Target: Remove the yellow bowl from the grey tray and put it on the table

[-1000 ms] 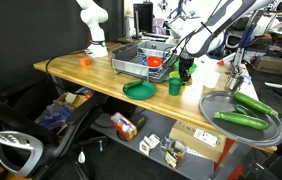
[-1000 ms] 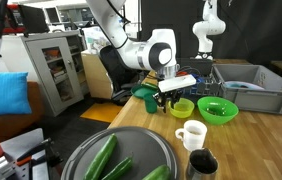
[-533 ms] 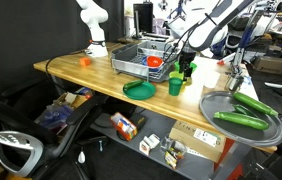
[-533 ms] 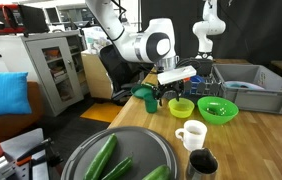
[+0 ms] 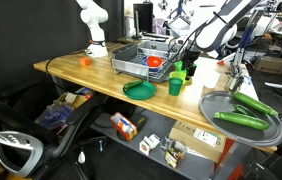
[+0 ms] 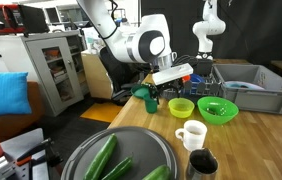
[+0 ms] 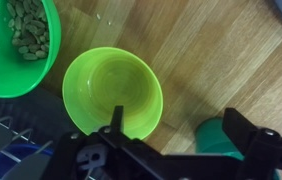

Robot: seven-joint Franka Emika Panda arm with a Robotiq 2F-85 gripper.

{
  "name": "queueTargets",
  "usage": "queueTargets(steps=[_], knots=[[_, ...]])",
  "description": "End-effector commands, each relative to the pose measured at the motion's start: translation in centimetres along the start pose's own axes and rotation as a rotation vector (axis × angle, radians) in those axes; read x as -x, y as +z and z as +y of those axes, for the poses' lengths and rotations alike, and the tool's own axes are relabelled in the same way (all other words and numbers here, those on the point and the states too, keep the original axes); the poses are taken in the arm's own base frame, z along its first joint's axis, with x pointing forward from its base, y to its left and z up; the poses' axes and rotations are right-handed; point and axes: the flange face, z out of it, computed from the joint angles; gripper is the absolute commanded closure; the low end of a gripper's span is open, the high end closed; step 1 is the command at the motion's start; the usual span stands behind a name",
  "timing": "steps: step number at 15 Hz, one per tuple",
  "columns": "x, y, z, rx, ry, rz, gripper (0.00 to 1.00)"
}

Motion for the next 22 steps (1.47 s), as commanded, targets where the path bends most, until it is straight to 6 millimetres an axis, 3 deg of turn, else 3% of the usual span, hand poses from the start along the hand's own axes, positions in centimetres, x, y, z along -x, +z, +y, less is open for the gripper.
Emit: queueTargets(steps=[1, 7, 22], knots=[[1.3, -1.5, -1.1, 0.060, 0.026, 0.001, 0.00], [2.4, -3.5, -2.6, 0.125, 0.123, -0.025, 0.00], [0.2, -8.9, -10.4, 0.058, 0.289, -0.289, 0.00]])
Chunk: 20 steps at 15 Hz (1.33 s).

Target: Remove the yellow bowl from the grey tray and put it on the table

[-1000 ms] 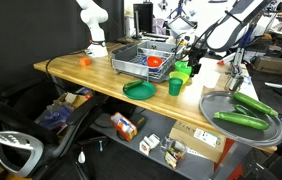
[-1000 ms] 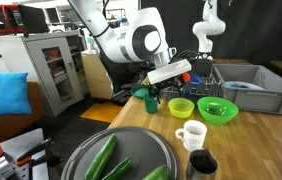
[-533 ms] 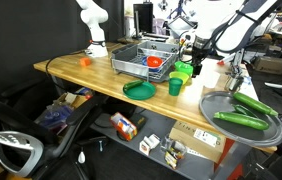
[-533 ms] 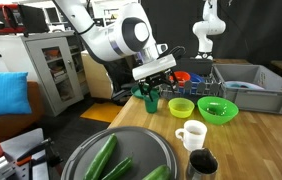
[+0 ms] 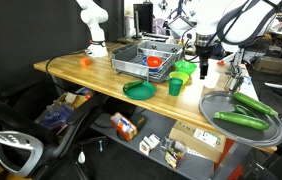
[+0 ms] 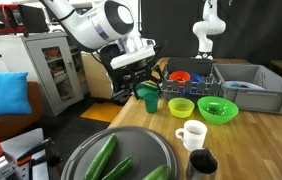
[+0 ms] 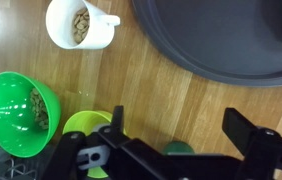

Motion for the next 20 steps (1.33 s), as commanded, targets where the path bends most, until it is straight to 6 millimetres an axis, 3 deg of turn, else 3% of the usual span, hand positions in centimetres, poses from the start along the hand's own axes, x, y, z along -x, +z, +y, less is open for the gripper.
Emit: queueTargets(steps=[1, 12, 13, 20], knots=[[1.4, -1.6, -1.6, -0.029, 0.012, -0.058, 0.00], [5.3, -4.1, -8.7, -0.125, 0.126, -0.126, 0.00], [4.4, -3.6, -8.0, -0.106, 0.100, -0.134, 0.00], [4.9, -3.9, -8.6, -0.119, 0.112, -0.132, 0.00]])
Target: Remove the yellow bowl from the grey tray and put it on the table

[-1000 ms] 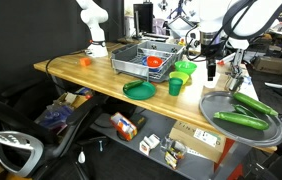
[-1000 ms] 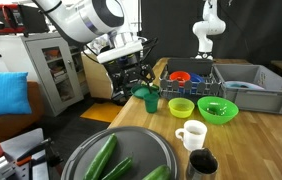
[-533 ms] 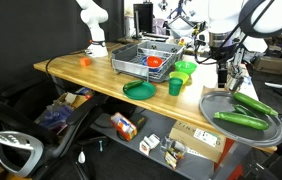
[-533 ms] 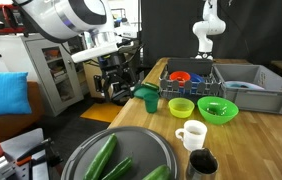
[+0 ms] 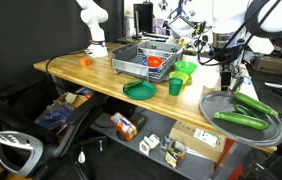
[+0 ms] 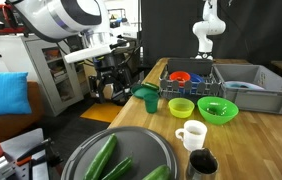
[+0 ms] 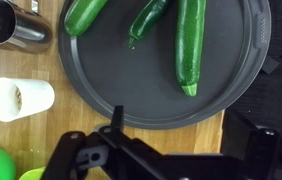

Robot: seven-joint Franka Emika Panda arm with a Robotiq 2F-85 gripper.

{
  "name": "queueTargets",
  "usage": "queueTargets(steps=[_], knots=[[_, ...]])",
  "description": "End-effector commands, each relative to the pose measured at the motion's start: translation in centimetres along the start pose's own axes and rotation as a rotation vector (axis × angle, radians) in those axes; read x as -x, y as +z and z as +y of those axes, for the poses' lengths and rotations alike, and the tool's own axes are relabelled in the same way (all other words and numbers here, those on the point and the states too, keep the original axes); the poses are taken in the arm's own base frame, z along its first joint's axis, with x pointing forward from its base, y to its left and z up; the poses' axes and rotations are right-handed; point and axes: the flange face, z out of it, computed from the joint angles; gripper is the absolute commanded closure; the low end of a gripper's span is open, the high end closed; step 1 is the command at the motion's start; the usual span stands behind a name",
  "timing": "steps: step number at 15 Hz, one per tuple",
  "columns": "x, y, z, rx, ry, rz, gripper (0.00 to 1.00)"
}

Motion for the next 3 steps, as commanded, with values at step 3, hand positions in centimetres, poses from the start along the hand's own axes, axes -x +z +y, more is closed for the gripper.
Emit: queueTargets(steps=[3], knots=[[-0.01, -0.04, 0.01, 0.000, 0.000, -0.001, 0.00]])
